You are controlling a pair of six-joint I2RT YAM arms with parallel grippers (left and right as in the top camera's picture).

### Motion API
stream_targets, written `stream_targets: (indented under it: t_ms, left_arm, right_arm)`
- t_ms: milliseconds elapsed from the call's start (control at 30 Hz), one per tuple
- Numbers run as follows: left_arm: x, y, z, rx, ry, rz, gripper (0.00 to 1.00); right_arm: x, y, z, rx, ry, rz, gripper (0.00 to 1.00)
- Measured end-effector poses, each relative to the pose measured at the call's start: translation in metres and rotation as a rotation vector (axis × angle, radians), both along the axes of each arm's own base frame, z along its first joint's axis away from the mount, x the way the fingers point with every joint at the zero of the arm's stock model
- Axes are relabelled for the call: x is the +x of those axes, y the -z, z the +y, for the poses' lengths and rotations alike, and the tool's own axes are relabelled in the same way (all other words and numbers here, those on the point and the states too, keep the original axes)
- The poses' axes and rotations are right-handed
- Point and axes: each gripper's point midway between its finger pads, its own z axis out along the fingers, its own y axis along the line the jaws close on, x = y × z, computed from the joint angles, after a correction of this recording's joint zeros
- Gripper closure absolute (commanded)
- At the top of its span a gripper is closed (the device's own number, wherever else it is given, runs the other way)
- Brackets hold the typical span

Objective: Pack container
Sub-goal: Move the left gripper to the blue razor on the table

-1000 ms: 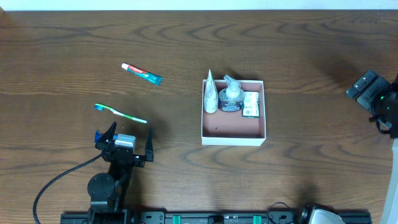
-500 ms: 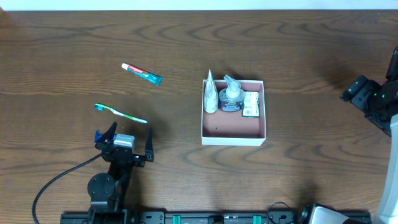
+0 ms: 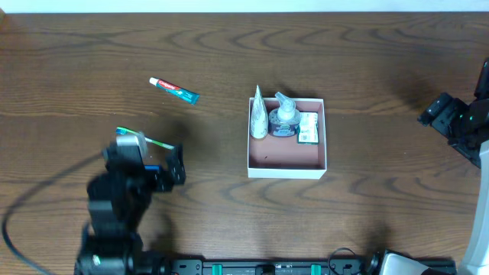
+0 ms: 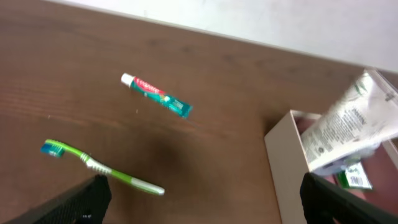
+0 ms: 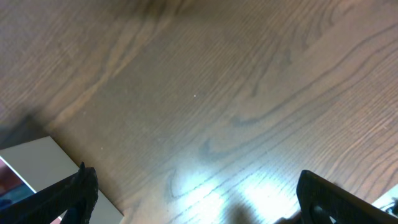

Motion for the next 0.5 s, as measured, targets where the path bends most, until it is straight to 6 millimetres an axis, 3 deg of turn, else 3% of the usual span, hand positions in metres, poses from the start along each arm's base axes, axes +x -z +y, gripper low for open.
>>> stream_targets:
  t_ms: [267,400,500]
  left_arm:
    - [0.041,-0.013,-0.018,-0.057,0.077,0.316,0.02]
    - [0.049,-0.032,-0.03,-0.104,0.14,0.308,0.02]
    - [0.047,-0.035,-0.035,-0.122,0.164,0.309,0.02]
  right_arm:
    - [0.0,0.0,0.001,0.004,-0.001,-0.001,0.01]
    - [0.0,0.0,0.001,0.003,-0.001,-0.001,0.01]
    - [0.0,0.0,0.001,0.004,-0.001,-0.001,0.01]
